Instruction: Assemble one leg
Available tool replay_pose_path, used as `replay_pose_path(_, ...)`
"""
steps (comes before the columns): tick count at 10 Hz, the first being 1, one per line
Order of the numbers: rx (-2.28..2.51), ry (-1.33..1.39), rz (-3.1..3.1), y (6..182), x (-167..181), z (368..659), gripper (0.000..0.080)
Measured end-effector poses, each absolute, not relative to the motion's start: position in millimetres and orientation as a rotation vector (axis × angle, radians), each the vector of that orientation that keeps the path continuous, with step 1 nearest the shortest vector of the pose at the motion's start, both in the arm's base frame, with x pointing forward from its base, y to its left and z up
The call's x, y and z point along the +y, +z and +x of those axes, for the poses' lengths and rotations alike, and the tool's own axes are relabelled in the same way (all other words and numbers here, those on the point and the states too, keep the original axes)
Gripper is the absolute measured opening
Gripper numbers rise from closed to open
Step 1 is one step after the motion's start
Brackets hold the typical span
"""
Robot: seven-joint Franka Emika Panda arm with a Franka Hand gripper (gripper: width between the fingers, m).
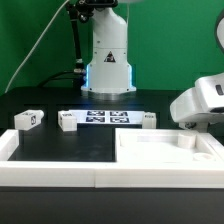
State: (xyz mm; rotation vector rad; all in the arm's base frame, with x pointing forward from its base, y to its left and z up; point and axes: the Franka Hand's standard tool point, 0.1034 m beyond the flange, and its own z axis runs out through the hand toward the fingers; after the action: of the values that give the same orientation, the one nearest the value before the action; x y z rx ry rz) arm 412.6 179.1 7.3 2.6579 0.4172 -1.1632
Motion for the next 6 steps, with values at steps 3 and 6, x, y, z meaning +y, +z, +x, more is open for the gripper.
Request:
replay_pose_path(3, 0.452, -1.179, 2.643, 25.0, 172, 416, 0.0289)
replay_pose_path(6, 0.45, -1.193, 2.647, 81.3, 150, 432, 0.0291)
